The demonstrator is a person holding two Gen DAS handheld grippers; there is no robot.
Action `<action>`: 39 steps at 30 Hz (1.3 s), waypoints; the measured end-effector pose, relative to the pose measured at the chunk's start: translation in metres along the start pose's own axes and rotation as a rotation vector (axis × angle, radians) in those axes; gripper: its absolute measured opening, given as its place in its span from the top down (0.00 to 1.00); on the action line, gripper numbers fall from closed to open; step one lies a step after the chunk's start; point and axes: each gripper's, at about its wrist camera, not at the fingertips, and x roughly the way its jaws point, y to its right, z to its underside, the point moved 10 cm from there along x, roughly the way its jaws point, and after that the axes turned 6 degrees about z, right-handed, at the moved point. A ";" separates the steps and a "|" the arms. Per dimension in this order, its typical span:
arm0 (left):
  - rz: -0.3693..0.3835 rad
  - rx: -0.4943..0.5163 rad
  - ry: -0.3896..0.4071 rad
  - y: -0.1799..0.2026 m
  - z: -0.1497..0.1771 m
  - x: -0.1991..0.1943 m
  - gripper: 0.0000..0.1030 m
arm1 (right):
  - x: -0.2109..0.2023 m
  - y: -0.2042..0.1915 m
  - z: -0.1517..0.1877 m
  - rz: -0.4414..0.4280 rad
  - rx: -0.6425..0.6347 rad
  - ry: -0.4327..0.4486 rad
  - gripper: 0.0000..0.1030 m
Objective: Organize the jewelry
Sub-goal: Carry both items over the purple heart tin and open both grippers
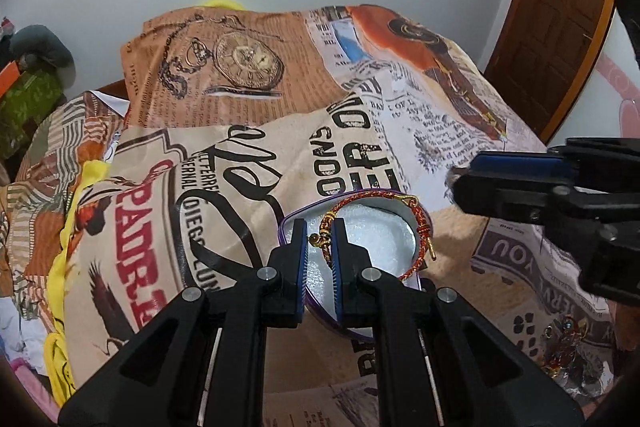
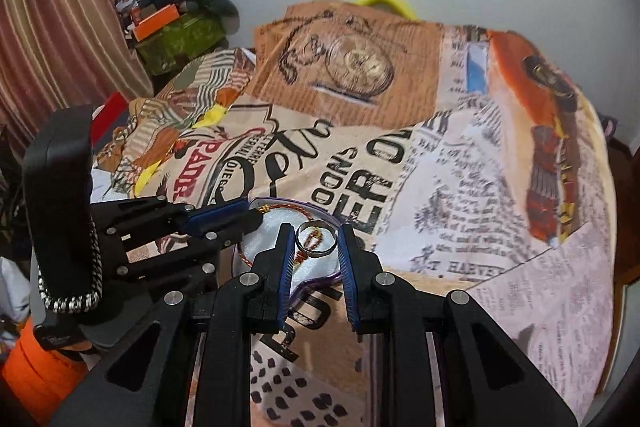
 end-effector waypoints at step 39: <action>-0.045 -0.073 0.020 -0.030 0.025 -0.038 0.77 | 0.057 -0.017 0.022 -0.069 -0.010 -0.221 0.80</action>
